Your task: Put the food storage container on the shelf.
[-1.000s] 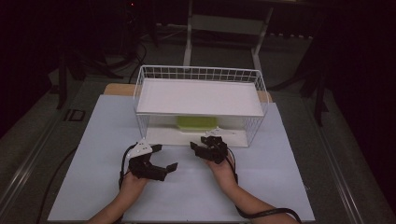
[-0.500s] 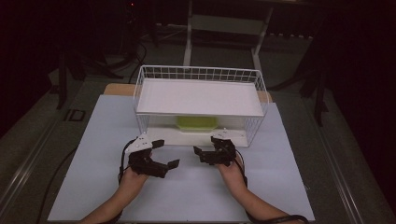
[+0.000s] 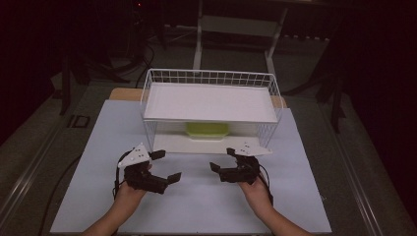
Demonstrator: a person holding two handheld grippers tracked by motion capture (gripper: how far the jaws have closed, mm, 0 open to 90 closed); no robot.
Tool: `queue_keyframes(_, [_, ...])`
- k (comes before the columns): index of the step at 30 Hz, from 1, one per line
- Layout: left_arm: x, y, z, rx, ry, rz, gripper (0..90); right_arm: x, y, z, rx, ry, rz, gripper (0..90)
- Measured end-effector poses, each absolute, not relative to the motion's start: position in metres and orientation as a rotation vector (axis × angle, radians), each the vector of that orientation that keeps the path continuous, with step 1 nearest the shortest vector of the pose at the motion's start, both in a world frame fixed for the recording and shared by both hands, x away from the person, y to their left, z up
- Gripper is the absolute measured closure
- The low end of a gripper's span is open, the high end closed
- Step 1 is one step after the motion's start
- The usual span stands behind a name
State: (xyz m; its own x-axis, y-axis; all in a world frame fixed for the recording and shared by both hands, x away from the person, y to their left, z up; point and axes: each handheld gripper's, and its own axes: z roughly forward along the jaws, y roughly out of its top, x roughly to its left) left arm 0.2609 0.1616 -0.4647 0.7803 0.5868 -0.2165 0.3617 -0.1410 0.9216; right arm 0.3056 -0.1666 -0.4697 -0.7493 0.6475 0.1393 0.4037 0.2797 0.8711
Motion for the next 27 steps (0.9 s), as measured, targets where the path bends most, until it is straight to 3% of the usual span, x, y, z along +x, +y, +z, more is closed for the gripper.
queue_keyframes(13, [0.242, 0.180, -0.469, 1.758, 0.754, 0.237, 0.7, 0.279, -0.192, -0.466, 0.941, 2.312, 1.479, 15.0])
queue_keyframes(27, [0.229, 0.174, -0.483, 1.785, 0.679, 0.180, 0.7, 0.268, -0.221, -0.477, 0.964, 2.349, 1.466, 15.2])
